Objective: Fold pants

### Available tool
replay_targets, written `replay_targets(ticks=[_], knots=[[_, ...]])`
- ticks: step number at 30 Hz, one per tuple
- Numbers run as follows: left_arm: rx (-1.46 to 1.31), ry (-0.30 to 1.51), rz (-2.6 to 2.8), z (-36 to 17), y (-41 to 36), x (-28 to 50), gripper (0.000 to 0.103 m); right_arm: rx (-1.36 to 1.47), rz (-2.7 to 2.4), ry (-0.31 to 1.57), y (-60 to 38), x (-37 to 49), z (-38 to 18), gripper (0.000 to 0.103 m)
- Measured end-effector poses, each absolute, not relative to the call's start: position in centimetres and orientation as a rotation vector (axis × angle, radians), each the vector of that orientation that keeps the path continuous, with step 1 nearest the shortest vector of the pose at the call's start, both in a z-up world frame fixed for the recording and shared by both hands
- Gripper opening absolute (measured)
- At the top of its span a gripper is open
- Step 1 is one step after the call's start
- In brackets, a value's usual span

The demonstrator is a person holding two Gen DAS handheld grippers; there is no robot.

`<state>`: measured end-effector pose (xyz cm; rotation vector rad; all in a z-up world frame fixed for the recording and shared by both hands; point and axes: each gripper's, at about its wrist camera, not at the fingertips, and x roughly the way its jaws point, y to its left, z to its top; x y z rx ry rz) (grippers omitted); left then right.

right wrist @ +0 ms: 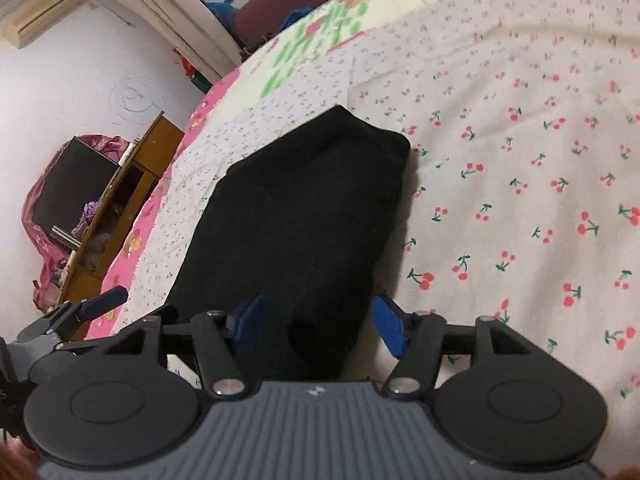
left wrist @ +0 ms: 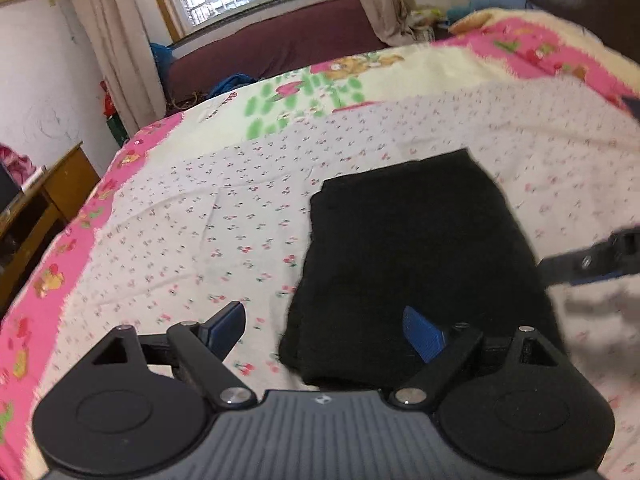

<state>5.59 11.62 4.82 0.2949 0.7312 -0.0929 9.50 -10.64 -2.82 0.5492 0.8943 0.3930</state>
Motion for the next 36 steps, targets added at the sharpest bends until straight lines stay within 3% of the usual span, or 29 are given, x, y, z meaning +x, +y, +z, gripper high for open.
replay_targets(ticks=[36], knots=[[0.215,0.7,-0.098,4.6,7.3,0.0,0.1,0.49,0.378,0.895,-9.8,4.2,-1.7,0.064]])
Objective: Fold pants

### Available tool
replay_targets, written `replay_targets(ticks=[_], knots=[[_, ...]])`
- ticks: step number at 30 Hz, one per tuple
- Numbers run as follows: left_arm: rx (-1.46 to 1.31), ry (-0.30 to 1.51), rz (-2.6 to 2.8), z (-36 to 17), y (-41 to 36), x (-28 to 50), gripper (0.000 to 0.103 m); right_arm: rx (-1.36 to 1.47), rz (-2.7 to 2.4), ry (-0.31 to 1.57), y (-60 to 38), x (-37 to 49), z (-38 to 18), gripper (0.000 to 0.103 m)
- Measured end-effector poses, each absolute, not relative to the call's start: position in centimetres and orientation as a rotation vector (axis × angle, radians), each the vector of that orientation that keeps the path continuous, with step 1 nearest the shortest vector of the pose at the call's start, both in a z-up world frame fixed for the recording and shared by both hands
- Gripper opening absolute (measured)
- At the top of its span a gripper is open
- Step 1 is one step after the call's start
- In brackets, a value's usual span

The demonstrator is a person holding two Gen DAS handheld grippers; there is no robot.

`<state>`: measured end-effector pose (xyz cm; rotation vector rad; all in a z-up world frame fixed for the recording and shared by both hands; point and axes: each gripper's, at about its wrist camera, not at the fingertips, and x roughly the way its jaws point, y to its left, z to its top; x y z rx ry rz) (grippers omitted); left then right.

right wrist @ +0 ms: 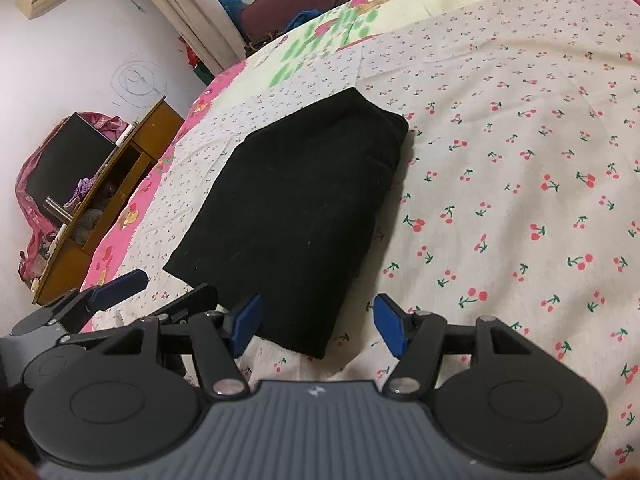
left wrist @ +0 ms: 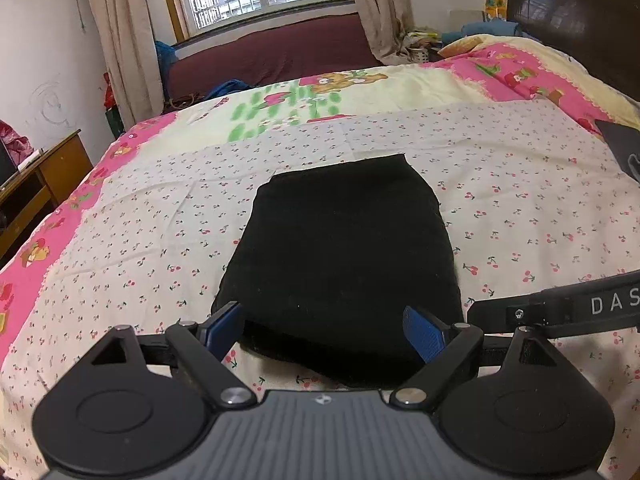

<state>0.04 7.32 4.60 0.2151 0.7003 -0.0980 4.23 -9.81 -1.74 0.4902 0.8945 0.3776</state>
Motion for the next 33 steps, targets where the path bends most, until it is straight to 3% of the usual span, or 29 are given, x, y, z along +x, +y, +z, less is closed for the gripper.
replay_targets(ticks=[33], knots=[[0.276,0.725,-0.052,2.8,5.8,-1.2,0.1,0.479,0.364,0.912,-9.5,2.6,-2.6,0.064]])
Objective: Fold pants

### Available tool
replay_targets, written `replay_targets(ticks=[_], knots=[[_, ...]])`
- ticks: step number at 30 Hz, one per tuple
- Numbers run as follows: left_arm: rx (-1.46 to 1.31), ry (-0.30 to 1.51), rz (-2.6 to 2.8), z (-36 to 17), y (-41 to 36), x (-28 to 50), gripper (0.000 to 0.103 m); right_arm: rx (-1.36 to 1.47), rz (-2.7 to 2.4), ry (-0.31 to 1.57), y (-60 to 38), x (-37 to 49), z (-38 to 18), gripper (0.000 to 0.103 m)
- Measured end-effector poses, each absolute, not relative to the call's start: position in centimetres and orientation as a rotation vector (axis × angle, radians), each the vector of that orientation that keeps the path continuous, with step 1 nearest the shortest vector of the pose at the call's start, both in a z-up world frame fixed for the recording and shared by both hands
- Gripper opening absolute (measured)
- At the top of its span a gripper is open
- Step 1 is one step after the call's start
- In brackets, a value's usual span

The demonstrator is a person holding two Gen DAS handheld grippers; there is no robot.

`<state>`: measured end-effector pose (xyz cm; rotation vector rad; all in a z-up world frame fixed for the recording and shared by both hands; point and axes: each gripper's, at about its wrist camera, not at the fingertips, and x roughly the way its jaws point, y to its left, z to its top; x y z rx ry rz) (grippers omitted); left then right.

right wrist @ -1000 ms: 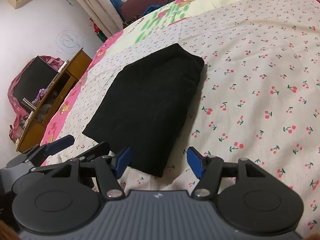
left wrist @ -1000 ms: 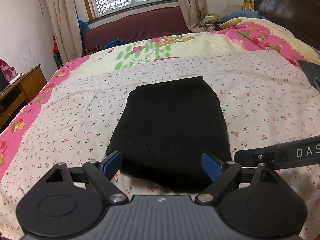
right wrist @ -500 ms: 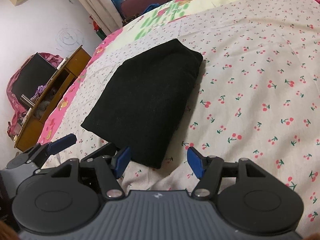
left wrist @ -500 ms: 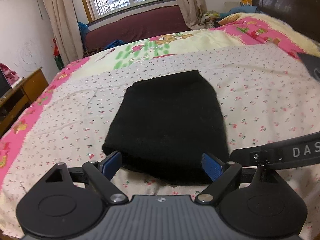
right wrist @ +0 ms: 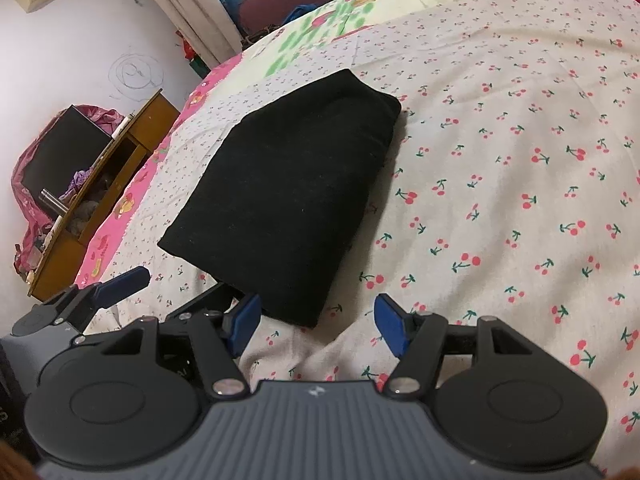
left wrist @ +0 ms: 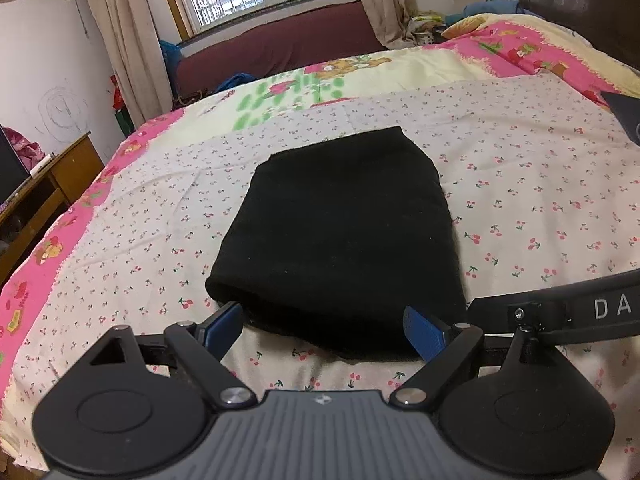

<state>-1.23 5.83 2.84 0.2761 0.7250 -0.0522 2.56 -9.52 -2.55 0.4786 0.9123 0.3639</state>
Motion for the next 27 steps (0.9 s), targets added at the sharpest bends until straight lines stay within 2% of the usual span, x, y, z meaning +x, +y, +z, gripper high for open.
replay_targets(ticks=[27], knots=[[0.172,0.73,-0.034,2.6,7.2,-1.1,0.1,0.463,0.329,0.925,-9.7,2.5,-3.4,0.064]])
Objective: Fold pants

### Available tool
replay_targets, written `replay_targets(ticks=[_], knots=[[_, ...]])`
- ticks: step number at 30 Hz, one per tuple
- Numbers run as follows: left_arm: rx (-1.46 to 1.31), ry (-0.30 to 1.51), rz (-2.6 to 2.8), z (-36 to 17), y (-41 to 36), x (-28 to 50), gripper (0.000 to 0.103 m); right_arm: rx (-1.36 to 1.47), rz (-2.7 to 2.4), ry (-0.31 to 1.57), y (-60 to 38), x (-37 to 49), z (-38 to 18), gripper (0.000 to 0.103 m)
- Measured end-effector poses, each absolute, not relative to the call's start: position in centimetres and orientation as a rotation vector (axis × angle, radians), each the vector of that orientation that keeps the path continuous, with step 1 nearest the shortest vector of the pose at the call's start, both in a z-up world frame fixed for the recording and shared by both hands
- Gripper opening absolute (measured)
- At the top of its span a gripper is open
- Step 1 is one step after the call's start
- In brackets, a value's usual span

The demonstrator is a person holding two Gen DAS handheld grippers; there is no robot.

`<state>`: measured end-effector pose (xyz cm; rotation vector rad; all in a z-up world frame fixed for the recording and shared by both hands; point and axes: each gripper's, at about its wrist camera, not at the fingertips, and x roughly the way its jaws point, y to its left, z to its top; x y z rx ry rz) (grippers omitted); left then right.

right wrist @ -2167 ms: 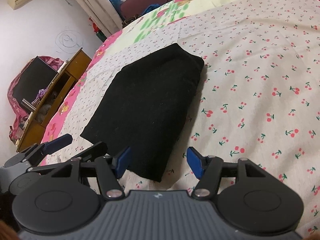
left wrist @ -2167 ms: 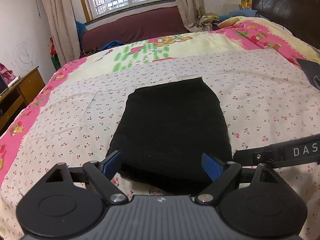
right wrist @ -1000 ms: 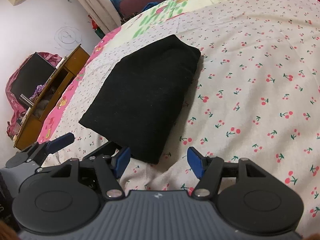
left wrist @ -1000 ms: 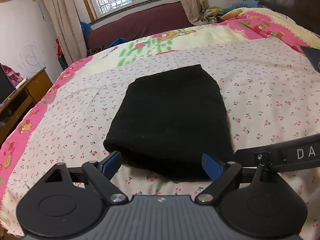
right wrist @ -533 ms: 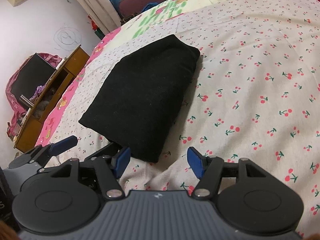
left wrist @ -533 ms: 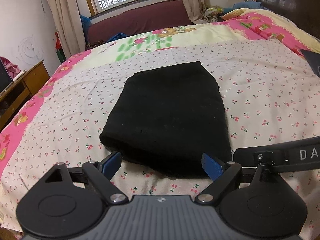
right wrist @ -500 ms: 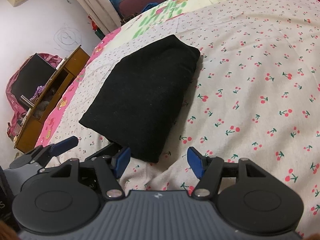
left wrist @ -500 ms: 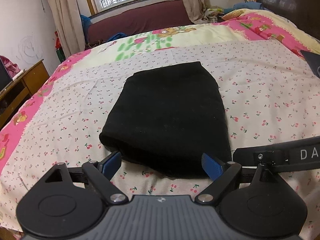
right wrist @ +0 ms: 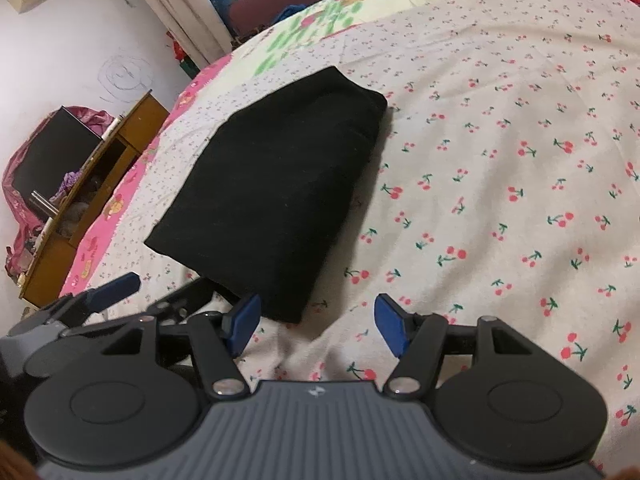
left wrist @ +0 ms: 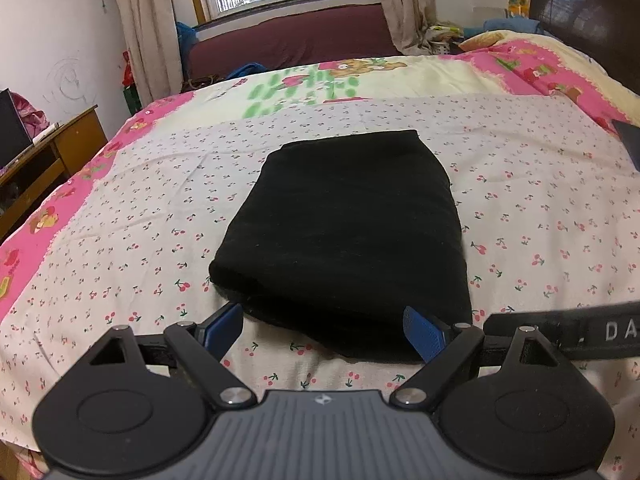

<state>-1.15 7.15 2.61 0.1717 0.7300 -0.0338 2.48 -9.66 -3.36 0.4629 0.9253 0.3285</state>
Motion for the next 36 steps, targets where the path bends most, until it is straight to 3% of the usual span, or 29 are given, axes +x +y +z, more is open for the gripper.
replay_targets(ticks=[36], knots=[[0.171,0.716,-0.024,2.6,7.21,-1.32,0.1,0.446,0.334,0.937,-9.2,2.49,-3.81,0.064]])
